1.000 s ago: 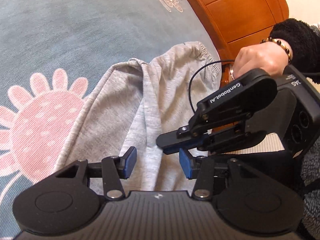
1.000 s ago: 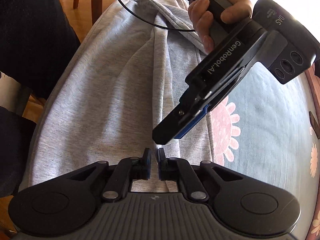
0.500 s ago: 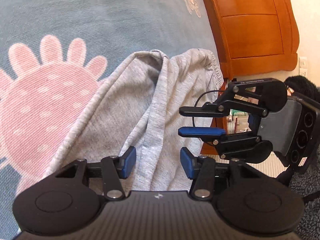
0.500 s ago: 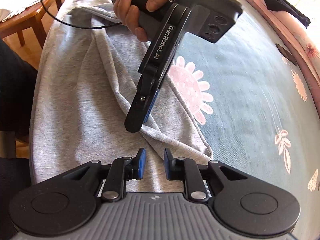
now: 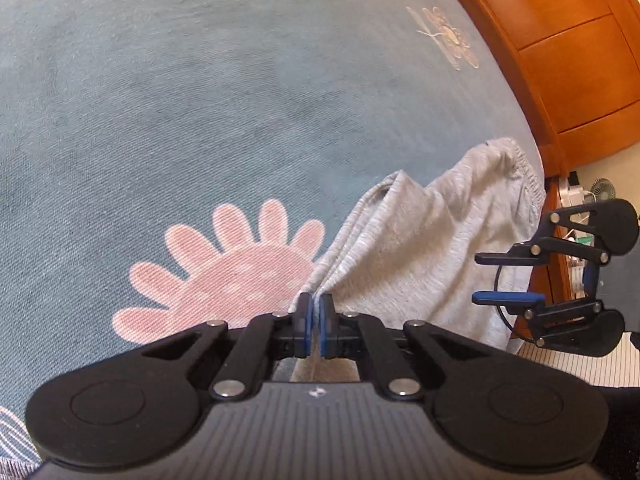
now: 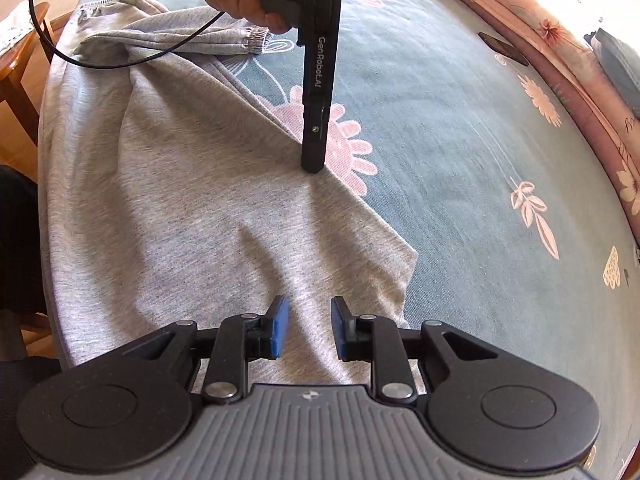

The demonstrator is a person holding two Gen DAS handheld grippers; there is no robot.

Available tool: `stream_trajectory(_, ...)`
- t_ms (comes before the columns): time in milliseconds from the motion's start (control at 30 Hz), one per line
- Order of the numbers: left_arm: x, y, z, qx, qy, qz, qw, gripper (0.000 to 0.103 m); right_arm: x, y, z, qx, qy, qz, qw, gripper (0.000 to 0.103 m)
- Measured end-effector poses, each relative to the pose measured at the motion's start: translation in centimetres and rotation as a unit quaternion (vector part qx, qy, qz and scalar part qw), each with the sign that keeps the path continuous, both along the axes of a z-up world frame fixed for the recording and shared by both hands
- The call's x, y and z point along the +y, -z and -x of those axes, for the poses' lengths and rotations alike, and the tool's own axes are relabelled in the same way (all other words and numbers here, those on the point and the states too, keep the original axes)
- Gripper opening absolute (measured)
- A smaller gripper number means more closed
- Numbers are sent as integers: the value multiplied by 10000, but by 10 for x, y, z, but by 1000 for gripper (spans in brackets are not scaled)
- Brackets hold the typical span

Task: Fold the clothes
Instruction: 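Hold the pants edge closed in the left tool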

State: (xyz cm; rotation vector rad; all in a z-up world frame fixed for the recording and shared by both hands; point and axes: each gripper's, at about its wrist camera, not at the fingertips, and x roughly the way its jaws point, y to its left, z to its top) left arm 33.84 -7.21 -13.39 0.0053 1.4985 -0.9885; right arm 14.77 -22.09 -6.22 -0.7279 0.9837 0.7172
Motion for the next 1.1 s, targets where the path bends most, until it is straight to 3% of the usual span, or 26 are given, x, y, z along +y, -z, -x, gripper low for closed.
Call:
stream_trajectory(67, 1, -1, 0, 80, -184, 13, 9998, 7, -2, -1, 2, -13, 89, -8, 10000, 34)
stream_trajectory(233, 27, -24, 18, -257, -814, -66, 9963, 12, -6, -2, 4, -18, 358, -39, 9993, 35)
stream_trajectory(300, 42, -38, 32, -422, -791, -32, 9960, 15, -7, -2, -1, 26, 551, -81, 9984, 35)
stream_trajectory(400, 47, -44, 53, -724, -507, -298, 9956, 28, -4, -1, -4, 44, 719, -146, 9973, 35)
stream_trajectory(567, 62, -32, 69, -912, -204, -812, 9923, 32, 6, 2, -1, 86, 757, -237, 9968, 36)
stream_trajectory(633, 66, -27, 69, -1011, -36, -1015, 9897, 32, 9, 3, 3, 99, 712, -219, 9972, 36)
stream_trajectory(700, 70, -24, 69, -1104, 78, -1125, 9875, 21, 12, 4, 5, 117, 672, -193, 9975, 36)
stream_trajectory(733, 71, -25, 69, -1162, 66, -1129, 9868, 0, 14, 4, 6, 116, 660, -170, 9976, 36)
stream_trajectory(867, 80, -32, 63, -1306, -295, -1026, 9857, 0, 20, 2, 7, 82, 650, -129, 9978, 36)
stream_trajectory(1000, 90, -26, 60, -1173, -547, -1109, 9854, 4, 25, 4, 5, 129, 744, -111, 9971, 36)
stream_trajectory(1100, 95, -33, 61, -1239, -749, -1167, 9826, 10, 25, 7, 1, 198, 887, -130, 9958, 44)
